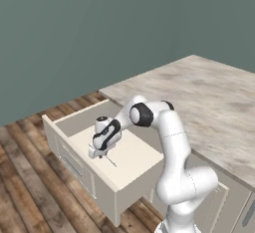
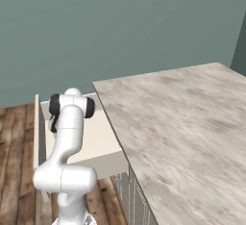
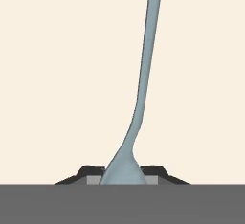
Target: Organize the utensils by type. Pick up the wooden spoons from the counter and place them in the open cabinet. Then pick up the metallic utensils from the counter and place them in the open drawer.
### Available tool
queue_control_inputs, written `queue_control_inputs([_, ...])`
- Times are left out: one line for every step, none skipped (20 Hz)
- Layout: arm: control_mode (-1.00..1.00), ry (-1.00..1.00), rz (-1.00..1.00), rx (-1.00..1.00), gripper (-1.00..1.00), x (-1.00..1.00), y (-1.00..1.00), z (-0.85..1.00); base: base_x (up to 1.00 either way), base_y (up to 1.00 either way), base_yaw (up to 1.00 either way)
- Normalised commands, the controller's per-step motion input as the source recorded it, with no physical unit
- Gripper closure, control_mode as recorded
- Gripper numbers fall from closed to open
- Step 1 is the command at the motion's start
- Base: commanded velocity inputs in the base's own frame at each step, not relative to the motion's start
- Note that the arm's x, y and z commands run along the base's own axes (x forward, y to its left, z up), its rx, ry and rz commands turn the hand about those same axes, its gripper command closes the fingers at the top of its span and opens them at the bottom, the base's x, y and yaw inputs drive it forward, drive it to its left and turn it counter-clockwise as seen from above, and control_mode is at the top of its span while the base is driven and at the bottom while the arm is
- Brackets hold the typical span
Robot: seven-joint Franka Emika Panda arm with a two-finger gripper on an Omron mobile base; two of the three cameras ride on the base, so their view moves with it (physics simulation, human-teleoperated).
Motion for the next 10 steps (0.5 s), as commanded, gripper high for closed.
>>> queue_control_inputs([-1.0, 0.0, 0.0, 0.0, 1.0, 0.0, 0.0, -0.54, 0.0, 0.0, 0.0])
queue_control_inputs([-1.0, 0.0, 0.0, 0.0, 1.0, 0.01, 0.0, -0.5, 0.0, 0.0, 0.0])
queue_control_inputs([-1.0, 0.01, 0.0, -0.01, 1.0, 0.04, 0.06, -0.49, 0.0, 0.0, 0.0])
queue_control_inputs([-1.0, 0.01, 0.0, -0.01, 1.0, 0.07, 0.06, -0.46, 0.0, 0.0, 0.0])
queue_control_inputs([-1.0, 0.0, 0.0, -0.01, 1.0, 0.09, 0.11, -0.46, 0.0, 0.0, 0.0])
queue_control_inputs([-1.0, 0.0, 0.0, -0.01, 1.0, 0.14, 0.15, -0.46, 0.0, 0.0, 0.0])
queue_control_inputs([-1.0, 0.0, 0.0, -0.02, 1.0, 0.16, 0.2, -0.44, 0.0, 0.0, 0.0])
queue_control_inputs([-1.0, 0.0, 0.0, -0.03, 1.0, 0.17, 0.26, -0.44, 0.0, 0.0, 0.0])
queue_control_inputs([-1.0, 0.0, 0.0, -0.03, 1.0, 0.19, 0.3, -0.38, 0.0, 0.0, 0.0])
queue_control_inputs([-1.0, 0.0, 0.0, -0.03, 1.0, 0.19, 0.36, -0.33, 0.0, 0.0, 0.0])
